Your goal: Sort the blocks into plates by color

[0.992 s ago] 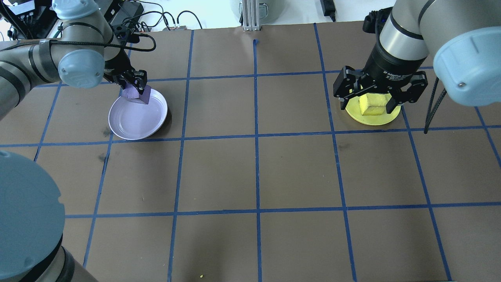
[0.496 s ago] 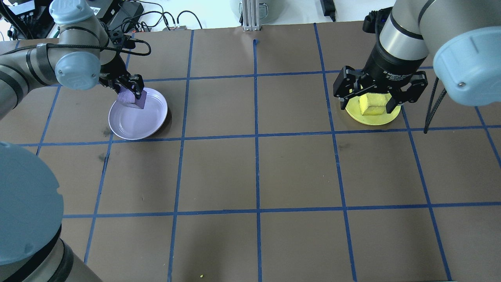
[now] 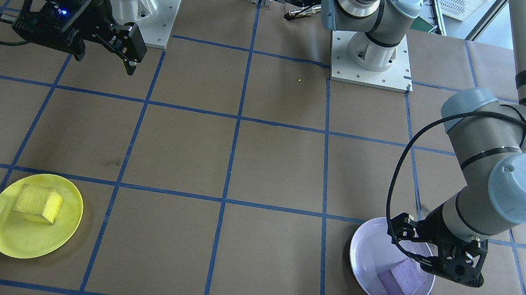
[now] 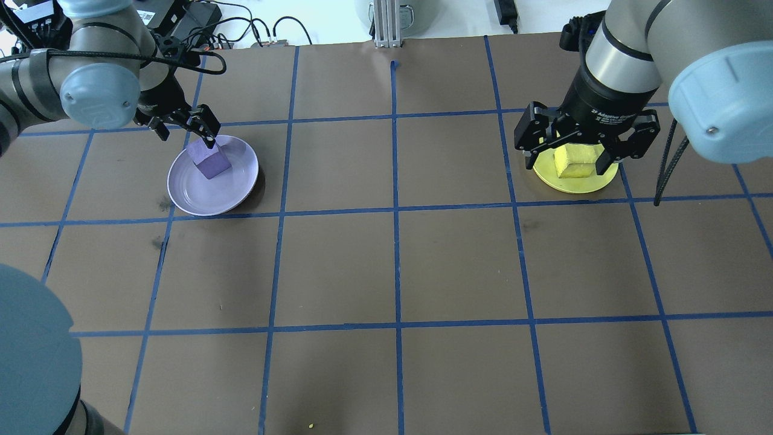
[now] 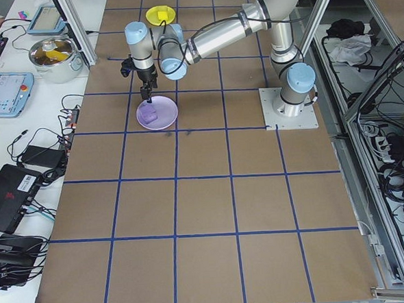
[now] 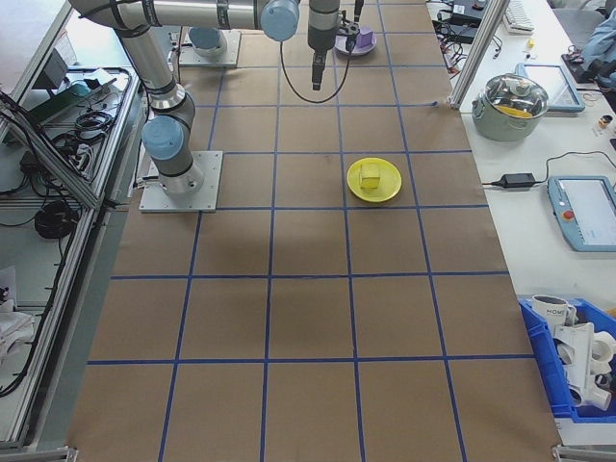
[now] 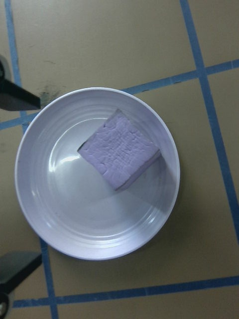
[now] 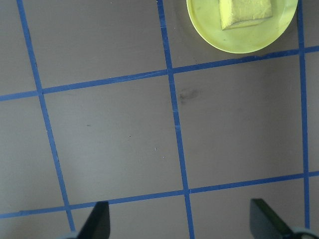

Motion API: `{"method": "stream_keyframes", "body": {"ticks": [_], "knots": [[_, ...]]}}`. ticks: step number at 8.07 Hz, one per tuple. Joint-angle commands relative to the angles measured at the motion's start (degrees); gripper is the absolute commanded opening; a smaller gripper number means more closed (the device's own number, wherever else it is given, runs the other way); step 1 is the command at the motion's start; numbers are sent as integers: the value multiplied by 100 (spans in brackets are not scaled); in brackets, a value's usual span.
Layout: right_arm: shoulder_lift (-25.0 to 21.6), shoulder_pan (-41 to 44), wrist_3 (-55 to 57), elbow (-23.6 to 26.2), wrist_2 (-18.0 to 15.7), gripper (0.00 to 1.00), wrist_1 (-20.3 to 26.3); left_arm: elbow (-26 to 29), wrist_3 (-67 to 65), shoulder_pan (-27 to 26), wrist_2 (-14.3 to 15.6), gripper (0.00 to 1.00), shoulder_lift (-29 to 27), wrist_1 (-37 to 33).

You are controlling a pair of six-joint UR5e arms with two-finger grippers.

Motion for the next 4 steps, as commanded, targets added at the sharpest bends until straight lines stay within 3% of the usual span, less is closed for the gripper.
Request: {"method": "stream_keyframes", "body": {"ticks": [1, 4], "knots": [[0, 0, 0, 0, 6, 100, 0, 34, -846, -113, -63, 100, 805, -865], [0, 0, 0, 0, 6, 100, 0, 43, -2199, -780, -204, 100, 1589, -1377]]}}
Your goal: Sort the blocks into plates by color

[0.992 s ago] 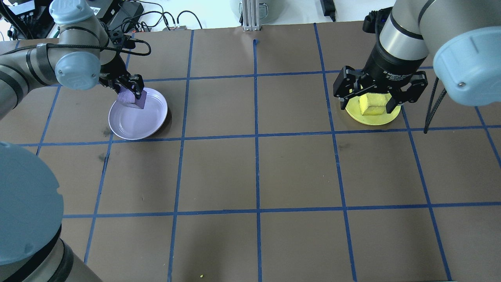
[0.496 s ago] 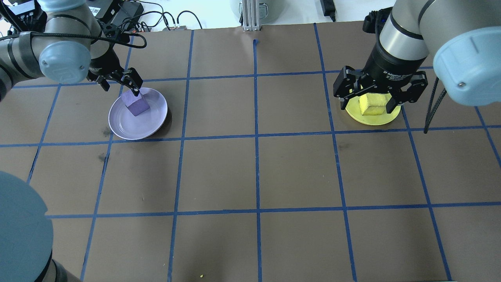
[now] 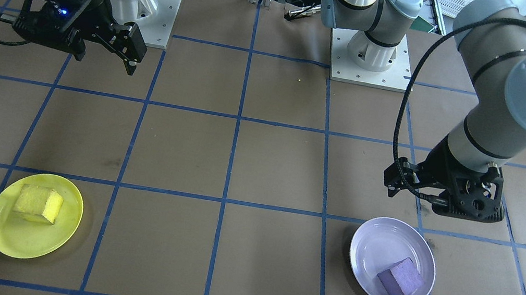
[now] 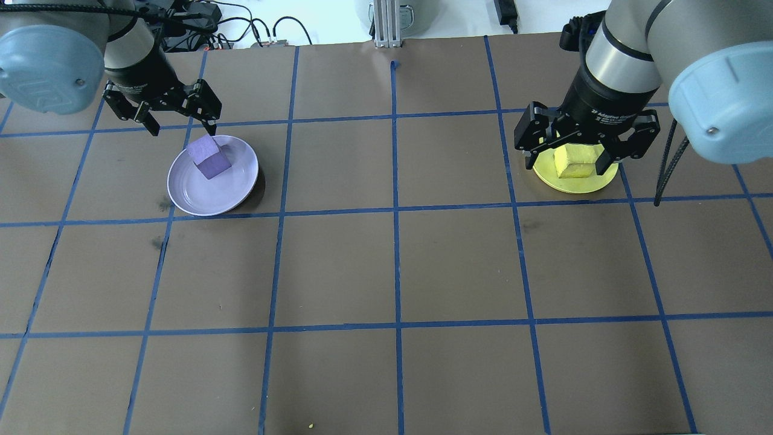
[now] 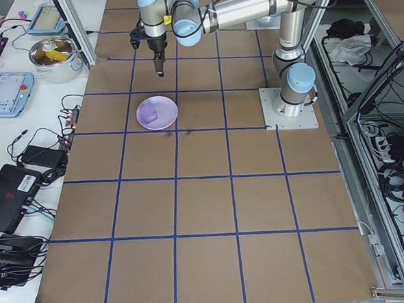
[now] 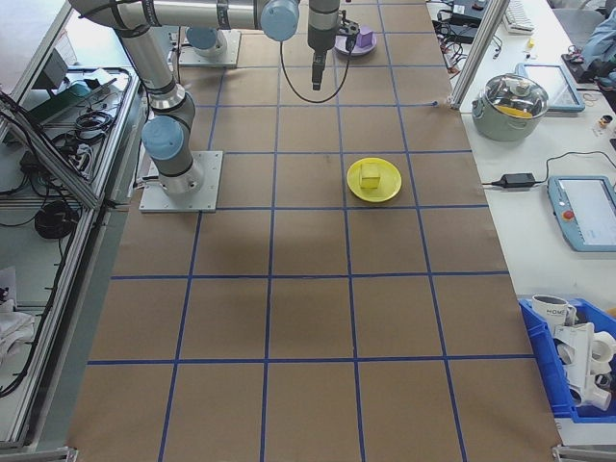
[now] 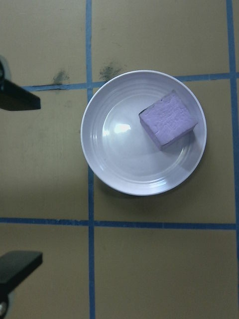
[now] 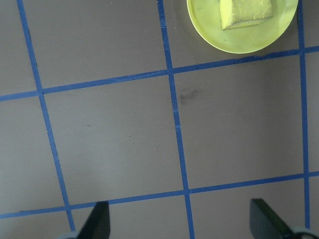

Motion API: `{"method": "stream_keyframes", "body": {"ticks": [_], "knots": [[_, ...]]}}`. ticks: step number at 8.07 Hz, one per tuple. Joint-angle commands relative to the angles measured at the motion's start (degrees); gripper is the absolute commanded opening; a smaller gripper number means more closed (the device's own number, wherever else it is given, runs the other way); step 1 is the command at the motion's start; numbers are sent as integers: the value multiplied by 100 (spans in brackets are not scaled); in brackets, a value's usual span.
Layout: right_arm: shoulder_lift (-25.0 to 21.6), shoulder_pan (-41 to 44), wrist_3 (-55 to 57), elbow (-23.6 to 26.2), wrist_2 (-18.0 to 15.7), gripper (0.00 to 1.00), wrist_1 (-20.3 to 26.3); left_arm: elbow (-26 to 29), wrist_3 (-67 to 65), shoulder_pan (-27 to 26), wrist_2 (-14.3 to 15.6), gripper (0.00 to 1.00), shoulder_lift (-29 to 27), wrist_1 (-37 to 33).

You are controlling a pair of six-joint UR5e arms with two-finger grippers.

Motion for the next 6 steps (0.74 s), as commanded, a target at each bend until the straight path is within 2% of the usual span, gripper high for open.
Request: {"method": "stream_keyframes", "body": {"ticks": [1, 3, 6], "knots": [[0, 0, 0, 0, 4, 100, 3, 1, -802, -601, -33, 100, 548, -224], [0, 0, 9, 0, 3, 100, 3, -52, -899, -683, -33, 100, 882, -268], [0, 0, 0, 0, -5, 100, 3, -87, -873, -656, 20, 100, 901, -198]]}}
